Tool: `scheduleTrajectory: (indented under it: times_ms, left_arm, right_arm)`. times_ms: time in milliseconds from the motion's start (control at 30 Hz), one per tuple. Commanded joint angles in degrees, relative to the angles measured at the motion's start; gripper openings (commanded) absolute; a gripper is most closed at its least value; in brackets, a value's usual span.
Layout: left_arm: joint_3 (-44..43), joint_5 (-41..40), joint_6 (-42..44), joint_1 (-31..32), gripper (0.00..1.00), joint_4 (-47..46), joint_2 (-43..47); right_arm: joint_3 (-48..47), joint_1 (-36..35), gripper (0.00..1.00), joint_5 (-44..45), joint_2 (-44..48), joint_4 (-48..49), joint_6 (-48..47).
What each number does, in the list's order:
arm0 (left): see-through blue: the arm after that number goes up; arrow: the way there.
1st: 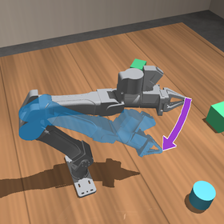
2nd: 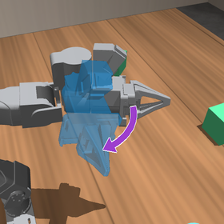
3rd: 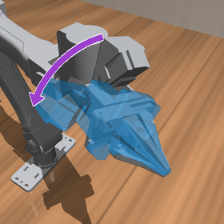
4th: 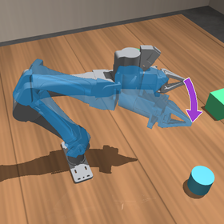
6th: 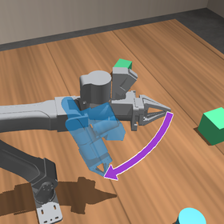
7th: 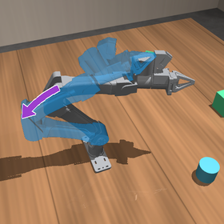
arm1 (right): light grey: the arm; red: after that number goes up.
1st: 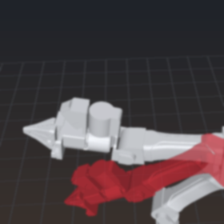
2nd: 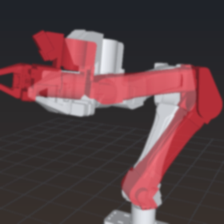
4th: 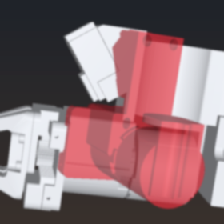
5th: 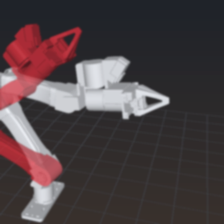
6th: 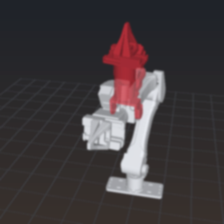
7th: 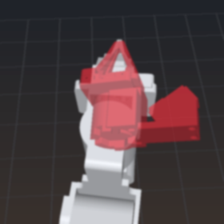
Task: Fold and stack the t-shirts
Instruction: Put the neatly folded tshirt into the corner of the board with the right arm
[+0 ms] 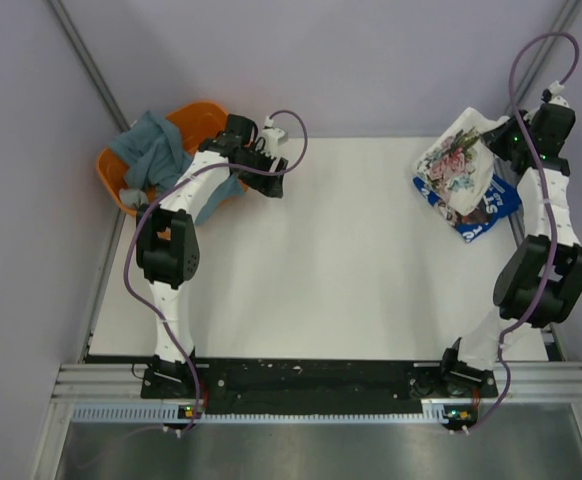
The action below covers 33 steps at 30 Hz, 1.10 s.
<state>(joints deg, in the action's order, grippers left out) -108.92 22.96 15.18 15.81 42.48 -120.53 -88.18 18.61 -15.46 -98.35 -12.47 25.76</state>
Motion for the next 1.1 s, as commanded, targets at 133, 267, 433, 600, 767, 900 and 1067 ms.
scheduleTrajectory:
  times_ms: [133,267,433,600,767,900,1067]
  left_arm:
    - [-1.4,0.1,1.2,-0.1,0.77,0.3,-0.2]
    - [-1.1,-0.2,1.7,-0.2,0.77,0.6,-0.1]
    - [-0.9,-0.2,1.8,-0.1,0.77,0.8,-0.3]
    - [-1.3,-0.6,1.9,-0.1,0.77,0.9,-0.7]
    - [-1.7,-0.6,2.0,-0.1,0.77,1.5,-0.9]
    - [-1.3,-1.0,2.7,-0.1,0.77,1.7,-0.7]
    - [-1.6,-1.3,3.2,-0.1,0.77,1.9,-0.7]
  right_arm:
    - [0.9,2.4,0.00,1.3,4.5,3.5,-1.7]
    - [2.8,5.1,0.00,-1.3,0.9,3.5,-3.6]
    - [4.1,7.6,0.00,1.6,-3.8,1.9,-6.8]
    - [0.0,7.7,0.28,5.0,-7.2,-1.6,-10.0]
    - [-4.2,7.7,0.59,17.3,-7.0,-9.2,-6.4]
    - [-3.9,7.7,0.70,27.8,-2.6,-8.0,-10.0]
    - [-9.0,7.7,0.72,31.1,-1.4,-9.0,-17.9]
